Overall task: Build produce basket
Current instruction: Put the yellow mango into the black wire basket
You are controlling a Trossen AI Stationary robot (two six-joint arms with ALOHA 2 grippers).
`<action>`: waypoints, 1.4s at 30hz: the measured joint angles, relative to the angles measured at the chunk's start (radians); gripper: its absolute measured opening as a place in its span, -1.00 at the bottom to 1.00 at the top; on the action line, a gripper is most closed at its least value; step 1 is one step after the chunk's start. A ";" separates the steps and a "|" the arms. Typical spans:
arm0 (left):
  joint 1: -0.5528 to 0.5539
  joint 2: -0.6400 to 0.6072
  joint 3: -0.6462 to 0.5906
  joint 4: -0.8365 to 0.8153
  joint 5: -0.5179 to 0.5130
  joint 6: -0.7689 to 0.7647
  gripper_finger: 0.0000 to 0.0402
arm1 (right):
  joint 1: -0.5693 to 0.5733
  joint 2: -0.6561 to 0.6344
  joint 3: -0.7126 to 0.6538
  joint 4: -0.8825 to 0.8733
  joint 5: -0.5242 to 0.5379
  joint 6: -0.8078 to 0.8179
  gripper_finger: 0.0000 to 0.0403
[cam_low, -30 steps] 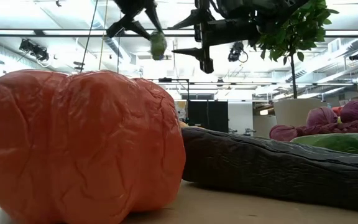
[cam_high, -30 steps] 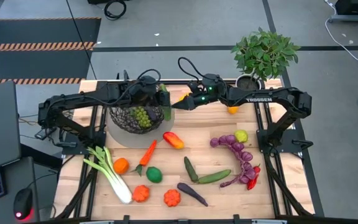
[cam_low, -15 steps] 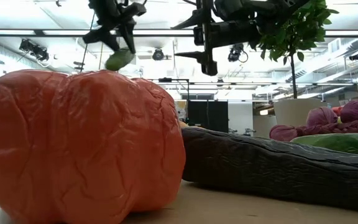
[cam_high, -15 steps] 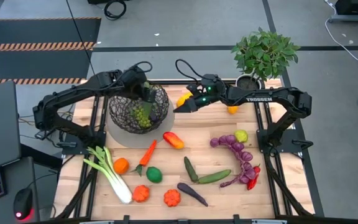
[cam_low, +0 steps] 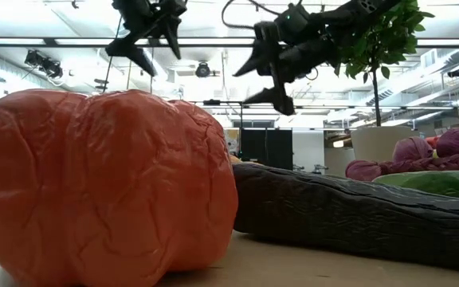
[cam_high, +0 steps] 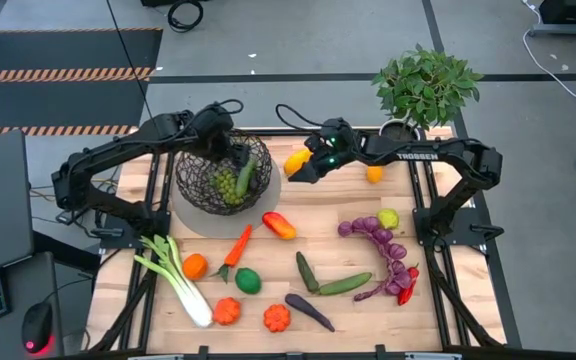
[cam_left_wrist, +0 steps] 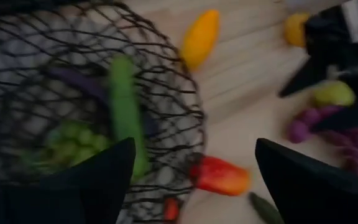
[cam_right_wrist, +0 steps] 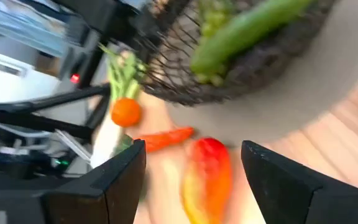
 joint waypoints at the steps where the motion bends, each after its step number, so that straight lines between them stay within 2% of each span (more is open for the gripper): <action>1: -0.009 -0.006 0.000 0.020 0.008 -0.010 0.69 | -0.005 0.000 0.000 -0.024 0.004 -0.022 0.33; 5: -0.065 -0.018 0.000 0.158 0.010 -0.079 0.66 | -0.023 0.000 0.000 -0.113 0.088 -0.166 0.33; 8: -0.111 -0.024 0.001 0.292 -0.010 -0.133 0.64 | -0.048 0.000 -0.001 -0.123 0.188 -0.221 0.33; 11: -0.146 -0.023 0.000 0.383 -0.041 -0.183 0.61 | -0.078 0.000 -0.001 -0.111 0.246 -0.299 0.33; 14: -0.174 -0.023 0.000 0.466 -0.059 -0.213 0.59 | -0.113 0.001 0.006 -0.132 0.222 -0.380 0.33; 20: -0.200 -0.023 0.000 0.542 -0.059 -0.239 0.55 | -0.161 0.002 0.082 -0.284 0.212 -0.493 0.33; 26: -0.203 -0.023 0.000 0.563 -0.060 -0.259 0.49 | -0.201 0.063 0.224 -0.422 0.247 -0.567 0.33; 30: -0.203 -0.030 0.000 0.572 -0.060 -0.258 0.46 | -0.223 0.202 0.394 -0.628 0.208 -0.617 0.33; 36: -0.203 -0.030 0.000 0.570 -0.060 -0.259 0.46 | -0.221 0.410 0.656 -0.903 0.241 -0.761 0.33; 42: -0.229 -0.030 0.000 0.570 -0.060 -0.239 0.46 | -0.234 0.497 0.787 -0.940 0.251 -0.782 0.33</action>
